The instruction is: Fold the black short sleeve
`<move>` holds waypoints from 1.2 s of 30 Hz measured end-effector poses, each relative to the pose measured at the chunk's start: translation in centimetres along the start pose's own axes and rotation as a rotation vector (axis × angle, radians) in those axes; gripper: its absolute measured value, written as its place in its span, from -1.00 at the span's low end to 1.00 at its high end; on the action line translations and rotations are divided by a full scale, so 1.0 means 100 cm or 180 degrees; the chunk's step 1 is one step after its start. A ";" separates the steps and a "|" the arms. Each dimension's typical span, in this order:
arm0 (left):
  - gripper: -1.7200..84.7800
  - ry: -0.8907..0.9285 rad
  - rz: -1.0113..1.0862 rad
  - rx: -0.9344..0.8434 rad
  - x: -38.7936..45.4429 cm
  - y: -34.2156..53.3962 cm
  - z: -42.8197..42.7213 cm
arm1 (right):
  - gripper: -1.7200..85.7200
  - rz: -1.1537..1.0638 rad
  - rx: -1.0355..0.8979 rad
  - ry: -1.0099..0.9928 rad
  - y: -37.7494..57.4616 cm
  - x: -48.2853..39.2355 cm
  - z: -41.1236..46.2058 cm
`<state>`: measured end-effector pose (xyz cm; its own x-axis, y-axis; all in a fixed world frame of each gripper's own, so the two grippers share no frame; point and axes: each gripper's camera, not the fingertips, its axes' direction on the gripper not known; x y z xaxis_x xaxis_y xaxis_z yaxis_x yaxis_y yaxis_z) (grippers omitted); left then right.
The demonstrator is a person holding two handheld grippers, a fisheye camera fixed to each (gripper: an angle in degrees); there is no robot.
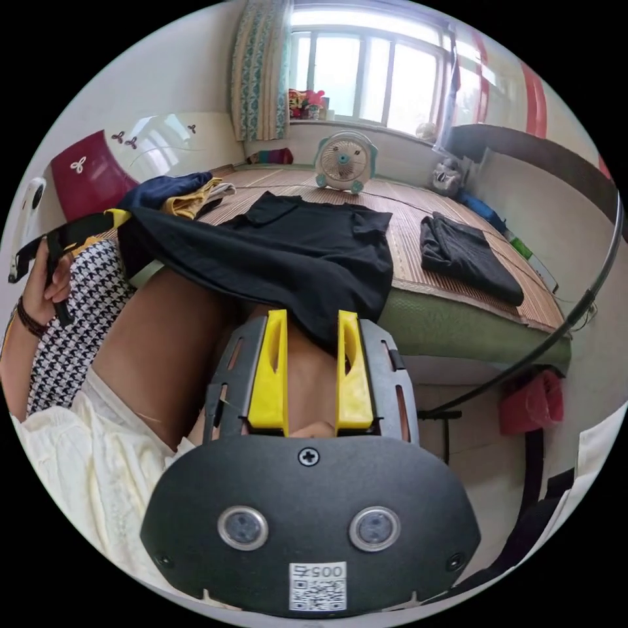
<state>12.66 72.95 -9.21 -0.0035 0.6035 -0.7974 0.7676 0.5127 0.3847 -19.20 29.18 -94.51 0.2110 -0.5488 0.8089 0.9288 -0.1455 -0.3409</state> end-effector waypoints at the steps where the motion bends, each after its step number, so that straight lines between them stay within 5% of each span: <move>1: -0.94 0.0004 0.0000 0.0005 0.000 0.000 -0.001 | -0.74 0.0006 -0.0013 -0.0013 0.000 0.003 0.000; 24: -0.94 0.0013 0.0010 0.0011 -0.014 -0.002 -0.015 | -0.98 0.0742 -0.0417 0.0264 0.008 0.066 0.020; 36: -0.94 0.0039 0.0069 0.0084 -0.019 -0.003 -0.019 | -1.00 0.0850 0.0261 0.0444 0.002 0.077 -0.053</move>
<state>11.17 72.82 -6.93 0.0057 0.6218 -0.7832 0.7841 0.4833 0.3893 -19.03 20.60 -90.89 0.4122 -0.6672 0.6204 0.8688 0.0827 -0.4883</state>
